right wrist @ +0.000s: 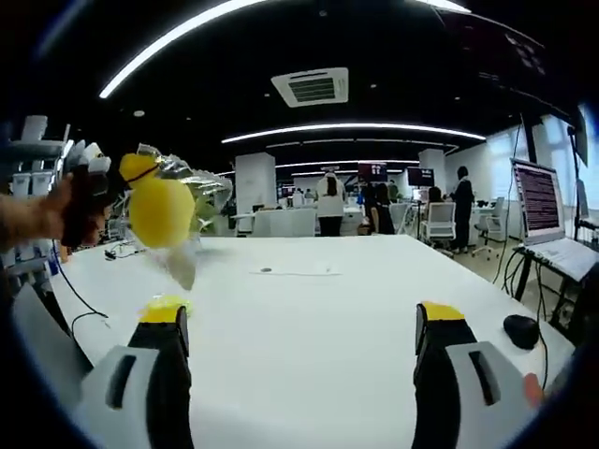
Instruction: Compare the silicone blocks by pressing each to a similar depth, holding the contact briefly, and releasing to observe deformation and rebound differences across the visible hardness samples.
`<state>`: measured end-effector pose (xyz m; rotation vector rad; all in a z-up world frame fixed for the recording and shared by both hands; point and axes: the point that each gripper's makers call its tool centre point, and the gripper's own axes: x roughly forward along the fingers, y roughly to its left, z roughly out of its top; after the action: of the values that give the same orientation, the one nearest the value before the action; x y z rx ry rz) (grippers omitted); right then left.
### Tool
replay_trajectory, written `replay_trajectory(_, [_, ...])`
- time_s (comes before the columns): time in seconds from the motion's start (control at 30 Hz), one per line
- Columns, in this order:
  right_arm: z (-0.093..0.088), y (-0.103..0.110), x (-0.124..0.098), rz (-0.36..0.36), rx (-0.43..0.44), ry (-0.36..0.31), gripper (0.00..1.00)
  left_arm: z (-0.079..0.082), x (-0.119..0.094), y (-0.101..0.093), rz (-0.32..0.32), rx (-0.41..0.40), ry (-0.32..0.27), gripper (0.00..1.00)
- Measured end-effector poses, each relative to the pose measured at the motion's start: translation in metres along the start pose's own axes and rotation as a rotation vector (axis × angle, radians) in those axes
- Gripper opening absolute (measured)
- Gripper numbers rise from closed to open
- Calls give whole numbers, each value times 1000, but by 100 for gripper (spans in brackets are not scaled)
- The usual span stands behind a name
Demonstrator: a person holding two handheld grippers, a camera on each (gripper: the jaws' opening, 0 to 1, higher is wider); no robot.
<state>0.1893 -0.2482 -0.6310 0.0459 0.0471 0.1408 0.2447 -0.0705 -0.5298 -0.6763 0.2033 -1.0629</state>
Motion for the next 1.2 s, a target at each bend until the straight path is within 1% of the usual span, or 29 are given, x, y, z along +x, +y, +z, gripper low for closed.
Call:
replay_trajectory(0.07, [7, 1, -2, 7, -10, -7, 96, -9, 2, 8, 18, -35, 4, 0])
replay_trajectory(0.13, [10, 0, -4, 0, -45, -15, 96, -18, 4, 15, 27, -58, 13, 0])
replay_trajectory(0.17, [7, 0, -5, 2, -64, 3, 96, -25, 6, 20, 37, -68, 24, 0])
replay_trajectory(0.2, [5, 0, -6, -1, -56, 19, 96, -28, 6, 21, 42, -74, 30, 0])
replay_trajectory(0.27, [-3, 0, -10, -7, -28, 52, 96, -40, 9, 29, 60, -94, 46, 0])
replay_trajectory(0.3, [-7, 0, -12, -11, -23, 69, 96, -43, 10, 32, 67, -100, 51, 0])
replay_trajectory(0.33, [-14, 1, -14, -9, -11, 110, 96, -46, 11, 35, 65, -100, 56, 0])
replay_trajectory(0.37, [-18, 1, -16, -13, 17, 130, 96, -49, 12, 38, 74, -99, 62, 0])
replay_trajectory(0.4, [-21, 2, -15, -7, 10, 143, 96, -52, 12, 40, 78, -100, 68, 0])
replay_trajectory(0.43, [-23, 1, -16, -12, 20, 157, 96, -54, 12, 42, 78, -105, 74, 0])
replay_trajectory(0.47, [-21, 2, -14, -5, 6, 140, 96, -55, 12, 44, 85, -103, 74, 0])
replay_trajectory(0.53, [-24, 2, -12, -11, 2, 161, 96, -59, 11, 51, 98, -112, 77, 0])
replay_trajectory(0.57, [-27, 1, -12, -17, 4, 183, 96, -60, 11, 55, 108, -119, 77, 0])
replay_trajectory(0.6, [-27, 1, -11, -21, 21, 196, 96, -62, 10, 58, 112, -133, 79, 0])
replay_trajectory(0.63, [-26, 1, -10, -23, 21, 196, 96, -65, 10, 62, 124, -142, 76, 0])
replay_trajectory(0.67, [-28, 1, -11, -27, 28, 215, 96, -66, 10, 66, 132, -150, 76, 0])
replay_trajectory(0.7, [-28, 2, -10, -26, 27, 220, 96, -69, 10, 70, 143, -154, 77, 0])
replay_trajectory(0.73, [-29, -1, -12, -46, 33, 229, 96, -71, 10, 72, 149, -160, 76, 0])
replay_trajectory(0.77, [-27, -2, -11, -53, 36, 215, 96, -74, 10, 76, 156, -179, 74, 0])
replay_trajectory(0.83, [-27, -2, -12, -56, 53, 229, 96, -78, 11, 81, 166, -202, 69, 0])
replay_trajectory(0.97, [-30, -1, -12, -46, 43, 240, 96, -85, 14, 88, 180, -238, 76, 0])
replay_trajectory(1.0, [-33, -1, -13, -44, 36, 263, 96, -88, 14, 90, 180, -244, 81, 0])
replay_trajectory(1.03, [-34, -1, -13, -44, 39, 266, 94, -91, 15, 94, 193, -261, 84, 0])
replay_trajectory(1.1, [-34, 0, -13, -41, 44, 265, 93, -95, 17, 100, 196, -284, 91, 0])
replay_trajectory(1.13, [-35, -1, -14, -44, 43, 266, 93, -97, 17, 106, 213, -292, 91, 0])
replay_trajectory(1.17, [-35, -2, -15, -49, 38, 269, 93, -97, 18, 109, 216, -296, 85, 0])
replay_trajectory(1.2, [-36, -3, -16, -53, 37, 273, 93, -98, 17, 117, 241, -324, 79, 0])
